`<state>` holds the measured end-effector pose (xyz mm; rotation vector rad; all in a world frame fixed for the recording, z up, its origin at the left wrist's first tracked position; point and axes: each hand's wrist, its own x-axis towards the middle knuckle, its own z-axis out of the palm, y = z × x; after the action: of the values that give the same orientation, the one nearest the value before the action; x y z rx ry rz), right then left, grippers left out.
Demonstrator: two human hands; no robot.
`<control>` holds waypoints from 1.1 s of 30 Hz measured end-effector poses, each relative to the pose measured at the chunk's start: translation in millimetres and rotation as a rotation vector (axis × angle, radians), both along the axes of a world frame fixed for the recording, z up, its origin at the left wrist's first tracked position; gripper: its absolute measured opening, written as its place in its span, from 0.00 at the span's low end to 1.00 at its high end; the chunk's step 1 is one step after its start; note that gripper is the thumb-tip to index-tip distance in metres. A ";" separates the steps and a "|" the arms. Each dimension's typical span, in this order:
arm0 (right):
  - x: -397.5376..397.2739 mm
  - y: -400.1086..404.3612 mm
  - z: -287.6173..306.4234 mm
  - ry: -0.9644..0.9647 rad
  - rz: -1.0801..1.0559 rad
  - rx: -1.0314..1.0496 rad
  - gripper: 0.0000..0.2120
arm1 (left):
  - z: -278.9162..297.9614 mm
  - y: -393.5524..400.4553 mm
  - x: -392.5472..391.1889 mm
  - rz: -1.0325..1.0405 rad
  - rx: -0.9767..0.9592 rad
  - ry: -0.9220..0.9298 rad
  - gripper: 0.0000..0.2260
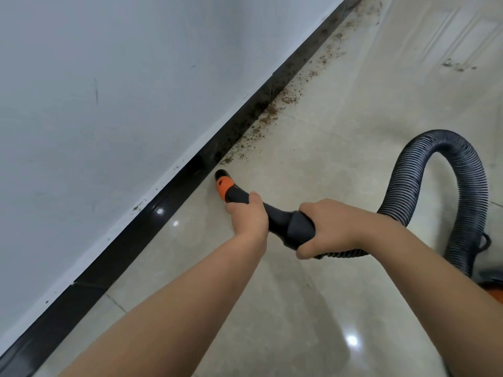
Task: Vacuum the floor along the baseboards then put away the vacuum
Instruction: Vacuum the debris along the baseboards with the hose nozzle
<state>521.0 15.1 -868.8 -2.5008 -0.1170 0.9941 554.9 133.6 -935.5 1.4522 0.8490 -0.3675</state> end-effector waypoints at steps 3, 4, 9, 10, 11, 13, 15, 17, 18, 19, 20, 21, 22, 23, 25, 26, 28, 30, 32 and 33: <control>6.7 10.2 -1.4 -0.046 -0.011 0.012 0.12 | -4.6 6.9 15.0 -0.001 -0.007 -0.006 0.21; 9.3 12.4 -1.9 -0.053 -0.023 0.024 0.11 | -5.2 8.2 20.6 -0.010 -0.013 -0.006 0.21; 17.8 14.1 -2.9 -0.052 -0.099 0.094 0.11 | -6.3 9.8 39.7 -0.063 -0.011 -0.002 0.20; 18.7 13.3 -3.7 -0.051 -0.113 0.102 0.11 | -6.6 8.9 41.6 -0.072 -0.012 -0.004 0.20; 19.4 12.3 -4.8 -0.049 -0.127 0.109 0.10 | -7.0 7.9 43.1 -0.080 -0.013 -0.005 0.20; 21.0 10.0 -7.4 -0.047 -0.144 0.118 0.10 | -7.0 5.5 46.2 -0.096 -0.006 -0.005 0.21; 23.1 7.8 -9.8 -0.048 -0.153 0.123 0.11 | -7.4 2.9 49.6 -0.106 0.008 -0.005 0.21; 25.4 5.9 -11.6 -0.049 -0.156 0.127 0.11 | -8.7 0.7 53.7 -0.116 0.008 -0.002 0.21; 26.8 4.7 -12.3 -0.049 -0.158 0.129 0.11 | -9.2 -0.7 55.5 -0.119 0.003 -0.004 0.20; 27.8 3.7 -12.9 -0.046 -0.161 0.132 0.11 | -9.8 -1.8 57.2 -0.121 0.000 -0.006 0.20; 28.8 2.6 -13.6 -0.041 -0.168 0.136 0.12 | -10.2 -3.0 58.9 -0.121 0.000 -0.006 0.20; 29.5 1.2 -14.3 -0.037 -0.174 0.138 0.12 | -11.0 -4.1 60.7 -0.124 0.004 -0.006 0.20; 30.2 0.2 -14.7 -0.037 -0.177 0.137 0.13 | -11.2 -5.3 61.7 -0.126 0.016 -0.004 0.20; 30.5 -0.6 -15.1 -0.041 -0.178 0.134 0.13 | -11.1 -6.1 62.1 -0.126 0.026 -0.003 0.21; 29.9 -1.7 -14.8 -0.056 -0.174 0.126 0.12 | -11.3 -6.7 59.9 -0.115 0.021 -0.004 0.21; 28.4 -1.9 -14.3 -0.065 -0.169 0.117 0.12 | -11.6 -6.2 57.5 -0.110 0.011 -0.011 0.21; 22.0 -1.3 -13.1 -0.076 -0.147 0.085 0.13 | -10.2 -4.2 47.8 -0.110 -0.014 -0.038 0.21; 11.3 -1.4 -10.7 -0.078 -0.110 0.038 0.14 | -5.7 -2.6 31.4 -0.120 -0.027 -0.066 0.21; -1.7 -2.6 -4.6 -0.067 -0.054 -0.007 0.15 | -0.4 -1.6 10.1 -0.092 -0.024 -0.067 0.21; -7.5 -3.4 -0.5 -0.056 -0.021 -0.025 0.15 | 1.8 -0.8 -0.7 -0.066 -0.017 -0.056 0.21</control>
<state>513.5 11.7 -869.2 -2.5486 -0.0956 0.9229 554.2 132.7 -933.7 1.4708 0.7521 -0.3812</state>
